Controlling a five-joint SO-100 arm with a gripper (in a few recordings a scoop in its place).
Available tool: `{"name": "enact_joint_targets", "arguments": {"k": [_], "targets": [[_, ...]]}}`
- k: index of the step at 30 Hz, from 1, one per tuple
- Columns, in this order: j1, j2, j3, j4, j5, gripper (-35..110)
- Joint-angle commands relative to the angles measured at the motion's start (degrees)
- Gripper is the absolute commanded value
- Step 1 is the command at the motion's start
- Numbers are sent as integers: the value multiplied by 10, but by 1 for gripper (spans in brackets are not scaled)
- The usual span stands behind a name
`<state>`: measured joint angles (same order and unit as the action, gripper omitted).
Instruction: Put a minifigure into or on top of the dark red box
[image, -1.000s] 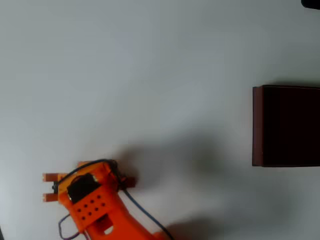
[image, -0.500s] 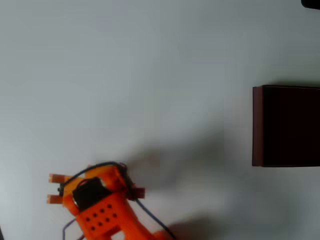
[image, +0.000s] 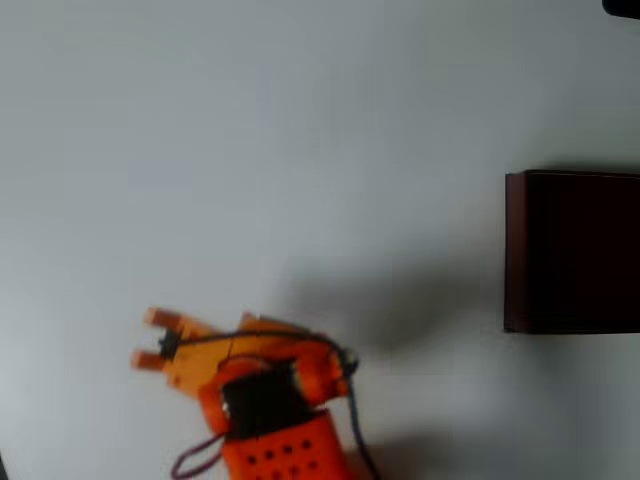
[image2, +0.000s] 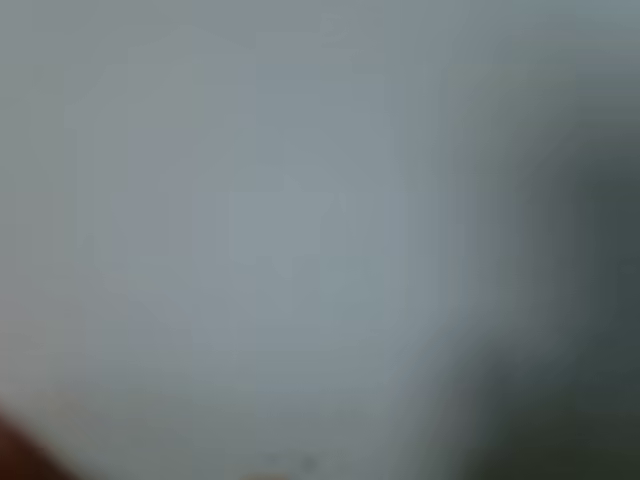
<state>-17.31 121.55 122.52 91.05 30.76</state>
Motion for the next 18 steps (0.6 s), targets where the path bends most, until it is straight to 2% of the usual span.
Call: {"name": "enact_joint_targets", "arguments": {"k": [1, 9, 18], "targets": [[30, -47, -124, 25, 5, 0], [215, -139, -352, 92, -33, 0], [407, -381, -608, 110, -121, 0]]}}
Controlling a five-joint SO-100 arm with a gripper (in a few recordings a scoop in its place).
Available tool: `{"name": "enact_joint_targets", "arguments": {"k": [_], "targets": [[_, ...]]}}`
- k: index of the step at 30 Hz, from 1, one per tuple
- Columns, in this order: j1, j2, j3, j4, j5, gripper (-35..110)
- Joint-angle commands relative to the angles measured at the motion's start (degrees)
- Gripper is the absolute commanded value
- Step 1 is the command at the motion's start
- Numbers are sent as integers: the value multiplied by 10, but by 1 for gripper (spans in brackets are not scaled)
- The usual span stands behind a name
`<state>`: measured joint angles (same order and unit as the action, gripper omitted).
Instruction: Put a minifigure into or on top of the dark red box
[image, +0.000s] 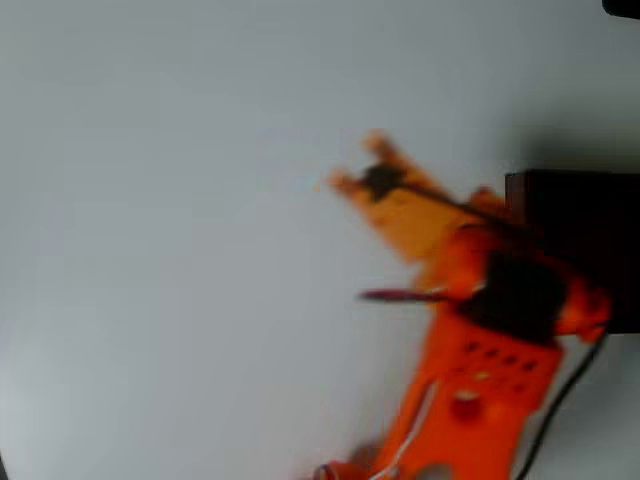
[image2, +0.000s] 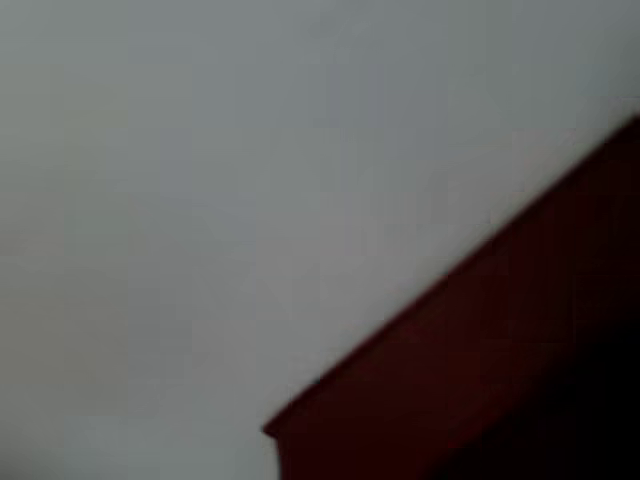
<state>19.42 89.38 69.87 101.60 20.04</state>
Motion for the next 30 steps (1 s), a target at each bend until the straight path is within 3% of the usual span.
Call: {"name": "enact_joint_targets", "arguments": {"k": [1, 14, 22, 30], "targets": [[50, -93, -115, 4, -20, 0], [161, -425, -462, 5, -73, 0], [179, -456, -463, 7, -72, 6], [149, -363, -374, 8, -66, 18]]}}
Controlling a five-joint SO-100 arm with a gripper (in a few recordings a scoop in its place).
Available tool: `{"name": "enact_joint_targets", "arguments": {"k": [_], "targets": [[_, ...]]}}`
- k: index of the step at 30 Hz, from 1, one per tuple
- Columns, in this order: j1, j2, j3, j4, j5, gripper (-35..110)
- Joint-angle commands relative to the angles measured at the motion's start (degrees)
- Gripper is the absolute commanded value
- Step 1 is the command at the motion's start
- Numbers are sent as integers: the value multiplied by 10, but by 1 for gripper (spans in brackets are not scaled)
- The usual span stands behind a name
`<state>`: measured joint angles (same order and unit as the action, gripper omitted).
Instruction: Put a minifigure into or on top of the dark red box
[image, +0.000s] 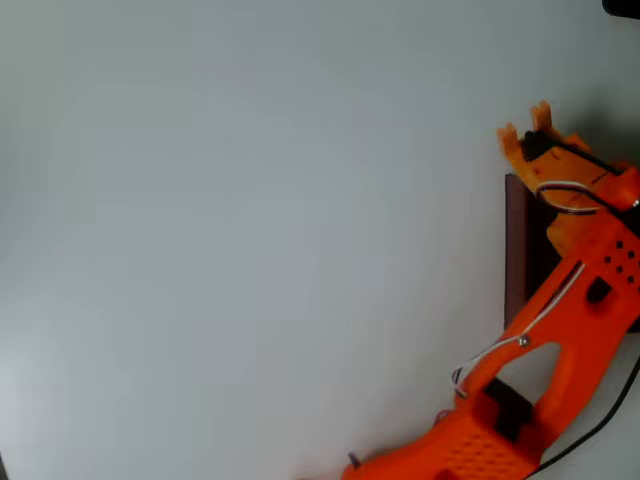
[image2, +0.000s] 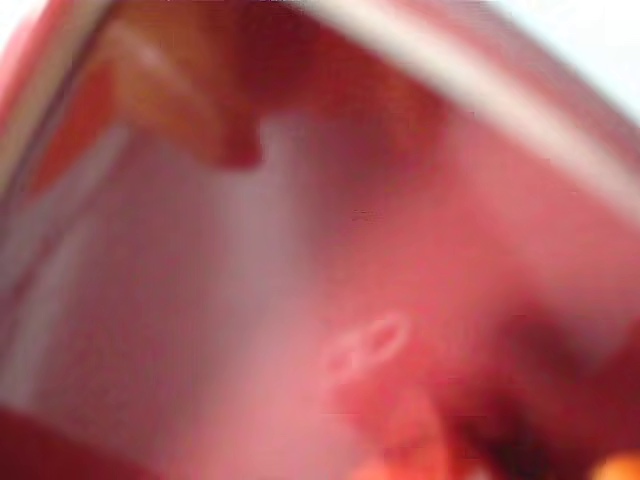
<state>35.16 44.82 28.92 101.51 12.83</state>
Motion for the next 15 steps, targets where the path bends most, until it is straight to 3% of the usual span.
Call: {"name": "enact_joint_targets", "arguments": {"k": [1, 15], "targets": [[-14, 108, 63, 9, 4, 17], [-207, 577, 539, -22, 27, 10]]}}
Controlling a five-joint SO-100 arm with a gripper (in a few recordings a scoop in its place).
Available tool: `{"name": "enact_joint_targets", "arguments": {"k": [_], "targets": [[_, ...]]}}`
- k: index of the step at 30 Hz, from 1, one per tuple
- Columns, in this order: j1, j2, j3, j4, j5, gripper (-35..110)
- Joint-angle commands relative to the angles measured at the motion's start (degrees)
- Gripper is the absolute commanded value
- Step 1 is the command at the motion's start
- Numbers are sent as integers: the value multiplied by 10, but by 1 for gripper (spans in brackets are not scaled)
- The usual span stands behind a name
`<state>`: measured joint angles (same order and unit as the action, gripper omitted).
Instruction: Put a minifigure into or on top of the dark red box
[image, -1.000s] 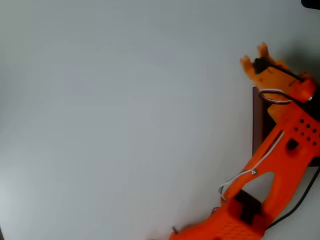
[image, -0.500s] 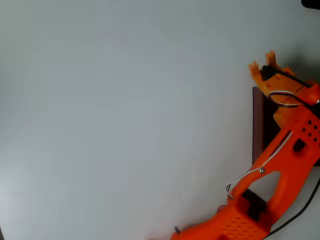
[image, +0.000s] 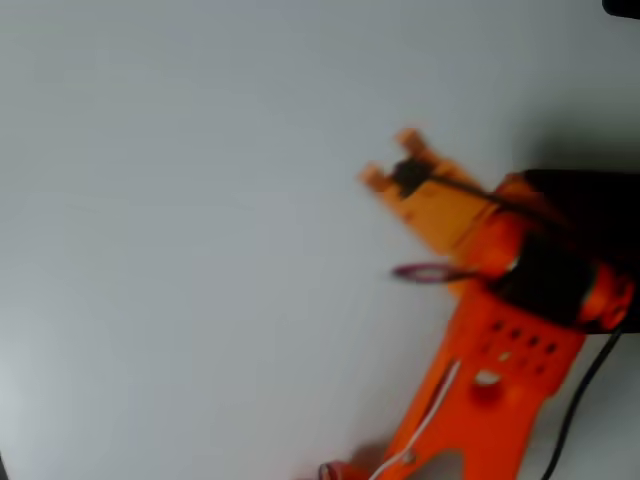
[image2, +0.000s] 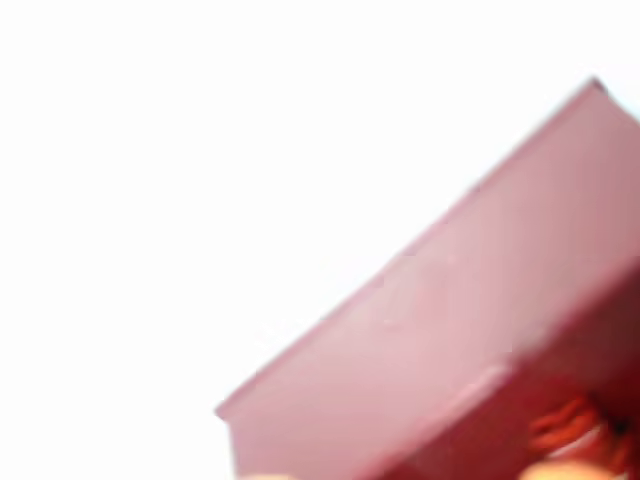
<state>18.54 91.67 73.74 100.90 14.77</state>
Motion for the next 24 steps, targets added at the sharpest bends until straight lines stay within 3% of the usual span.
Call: {"name": "enact_joint_targets", "arguments": {"k": [1, 11, 20, 24], "targets": [[-60, 129, 119, -16, 8, 9], [-279, 395, 384, -147, -23, 14], [-390, 506, 504, -195, -5, 14], [-432, 667, 641, -258, -2, 12]]}}
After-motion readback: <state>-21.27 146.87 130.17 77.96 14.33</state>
